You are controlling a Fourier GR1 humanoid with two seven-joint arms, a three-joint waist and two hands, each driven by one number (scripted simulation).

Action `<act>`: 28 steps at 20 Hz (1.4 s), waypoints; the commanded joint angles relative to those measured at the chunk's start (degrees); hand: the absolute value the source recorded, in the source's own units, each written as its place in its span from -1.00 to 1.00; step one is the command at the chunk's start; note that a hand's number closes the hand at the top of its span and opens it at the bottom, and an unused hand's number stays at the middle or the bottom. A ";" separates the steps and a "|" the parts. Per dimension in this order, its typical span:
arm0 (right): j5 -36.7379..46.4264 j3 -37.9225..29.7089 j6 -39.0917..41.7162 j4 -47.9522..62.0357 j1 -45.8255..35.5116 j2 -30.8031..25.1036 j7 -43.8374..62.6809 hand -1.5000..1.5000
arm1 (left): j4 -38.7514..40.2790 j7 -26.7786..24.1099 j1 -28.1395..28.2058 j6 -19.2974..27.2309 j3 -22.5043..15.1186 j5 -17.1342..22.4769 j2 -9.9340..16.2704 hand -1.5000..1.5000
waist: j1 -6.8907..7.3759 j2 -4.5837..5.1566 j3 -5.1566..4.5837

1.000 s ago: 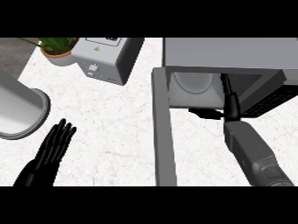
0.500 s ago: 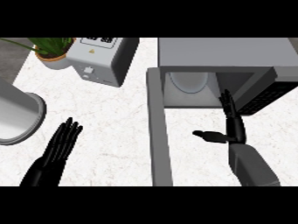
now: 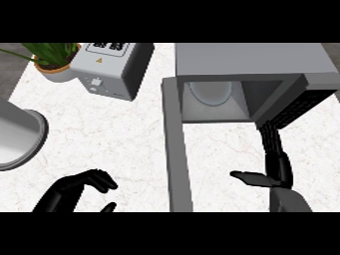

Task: Pick up the milk, place it into the microwave and close the microwave

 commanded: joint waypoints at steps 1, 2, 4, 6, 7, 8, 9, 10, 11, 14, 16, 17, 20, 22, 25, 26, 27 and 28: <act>-1.39 2.09 5.05 -10.09 7.66 0.45 -0.91 -1.00 | 5.08 1.10 -4.77 1.15 -2.46 -4.95 -1.06 1.00 | -0.42 0.08 -0.03; -2.46 2.02 4.87 -13.53 9.08 0.56 1.26 -1.00 | 3.66 0.77 -3.26 2.04 -4.40 -7.80 -1.09 1.00 | -0.28 0.01 -0.03; -2.81 3.33 5.46 -20.38 13.45 -0.09 3.82 -1.00 | 3.53 1.04 -3.76 -1.15 -2.98 -7.08 2.57 1.00 | -0.76 -0.16 -0.10; -3.17 2.85 6.14 -20.21 13.70 -1.68 3.80 -1.00 | 8.36 -0.05 -7.19 0.95 -9.58 -15.23 -0.05 1.00 | -0.34 0.23 0.00; -3.18 4.74 6.63 -25.12 17.02 -0.01 5.22 -1.00 | 8.99 -1.30 -8.04 -0.76 -7.79 -14.90 2.58 1.00 | -1.01 0.02 -0.10; -3.83 5.20 6.83 -30.13 20.24 -0.42 7.29 -1.00 | 6.30 -0.28 -6.02 -0.27 -9.96 -15.63 1.76 1.00 | -0.43 -0.01 -0.06; -4.52 5.43 6.95 -32.05 21.66 0.23 8.34 -1.00 | 10.57 -0.99 -9.21 -0.26 -11.10 -17.20 0.63 1.00 | -0.78 0.11 -0.08; -6.61 3.50 7.29 -34.66 20.28 -2.47 13.16 -1.00 | 9.72 -0.31 -8.53 -0.94 -12.17 -17.86 1.18 1.00 | -0.11 0.20 -0.03; -5.48 4.70 8.68 -38.21 26.17 -3.28 9.64 -1.00 | 10.87 1.30 -9.75 -2.01 -11.30 -16.85 1.43 1.00 | -0.47 0.19 -0.03; -7.10 6.16 8.28 -49.53 33.29 -1.33 13.42 -1.00 | 14.12 -0.35 -9.43 1.23 -17.01 -20.70 -3.96 1.00 | -0.07 0.25 -0.02; -9.48 4.85 10.37 -53.45 35.20 -3.45 16.32 -1.00 | 17.73 0.74 -12.84 0.20 -17.80 -20.46 -6.18 1.00 | 0.10 0.38 0.02; -8.37 6.46 8.67 -54.69 36.72 -0.75 15.45 -1.00 | 22.21 -1.48 -14.04 2.97 -18.86 -21.81 -8.51 1.00 | 0.21 0.44 0.02; -12.65 4.41 12.85 -63.61 40.82 -5.33 20.85 -1.00 | 29.32 -5.28 -16.88 6.22 -21.20 -21.79 -8.67 1.00 | -0.54 0.47 -0.06; -13.08 4.80 13.66 -61.72 39.86 -3.70 18.64 -1.00 | 33.07 -1.19 -24.36 10.67 -24.94 -17.36 -8.73 1.00 | 0.09 0.55 0.04; -11.99 8.04 12.69 -67.42 42.11 -1.66 20.83 -1.00 | 39.35 -3.27 -29.34 18.89 -32.31 -10.88 -8.78 1.00 | -0.50 0.66 0.00; -13.67 8.40 12.34 -72.35 42.22 -1.83 24.26 -1.00 | 38.47 -1.10 -31.12 20.77 -34.57 -9.32 -8.79 1.00 | -1.25 0.71 -0.07; -15.59 6.93 15.14 -74.75 44.91 -5.05 26.00 -1.00 | 38.70 0.65 -31.01 22.10 -36.63 -8.11 -8.80 1.00 | -1.48 0.67 -0.07; -15.57 7.93 14.72 -74.62 43.82 -3.75 25.54 -1.00 | 39.23 2.17 -34.81 24.08 -38.97 -5.83 -8.80 1.00 | -2.05 0.79 -0.07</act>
